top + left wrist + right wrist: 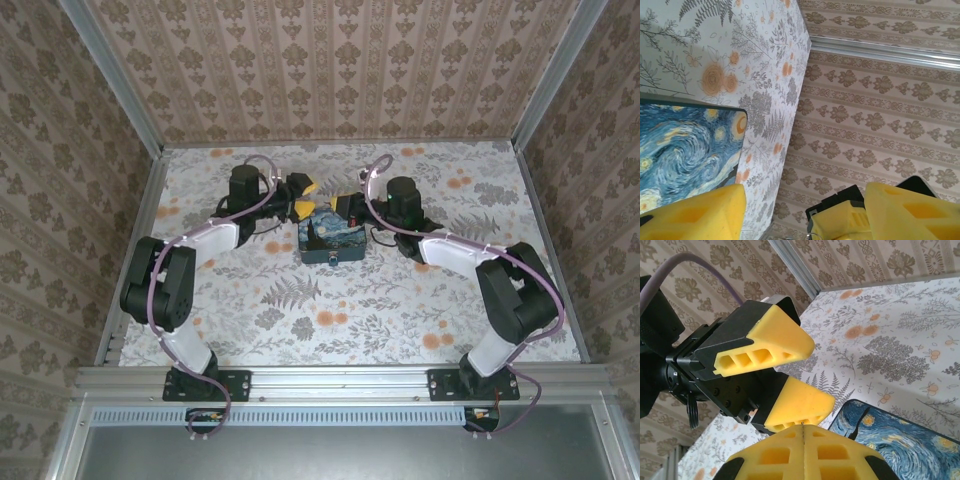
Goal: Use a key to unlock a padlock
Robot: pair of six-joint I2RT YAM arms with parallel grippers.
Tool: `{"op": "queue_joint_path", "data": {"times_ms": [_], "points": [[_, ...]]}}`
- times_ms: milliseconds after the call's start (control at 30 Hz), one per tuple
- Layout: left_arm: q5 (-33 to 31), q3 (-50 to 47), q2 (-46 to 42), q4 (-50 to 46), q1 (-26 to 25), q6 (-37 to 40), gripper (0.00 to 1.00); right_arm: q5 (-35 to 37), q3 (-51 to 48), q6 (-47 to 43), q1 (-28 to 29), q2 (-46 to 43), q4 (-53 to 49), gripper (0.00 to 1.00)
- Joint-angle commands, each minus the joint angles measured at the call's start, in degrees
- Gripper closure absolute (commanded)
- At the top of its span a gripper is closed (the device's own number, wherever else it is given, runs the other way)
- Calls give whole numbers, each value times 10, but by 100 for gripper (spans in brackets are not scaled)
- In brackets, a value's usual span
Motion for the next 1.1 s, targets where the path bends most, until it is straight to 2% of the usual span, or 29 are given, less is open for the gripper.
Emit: {"op": "queue_joint_path", "data": {"times_ms": [0,233,433,700,1067], "points": [[10,5,4,44,1,-33,38,-38,10,33,-8,7,56,100],[17,-6,4,70,-2,-63,46,-30,14,37,-8,21,68,100],[18,-3,10,72,-5,-78,51,70,22,-73,25,9,4,100],[18,11,18,50,-12,-69,51,186,38,-214,82,-8,-48,100],[17,13,24,24,-17,-52,52,235,34,-252,91,-22,-49,100]]}}
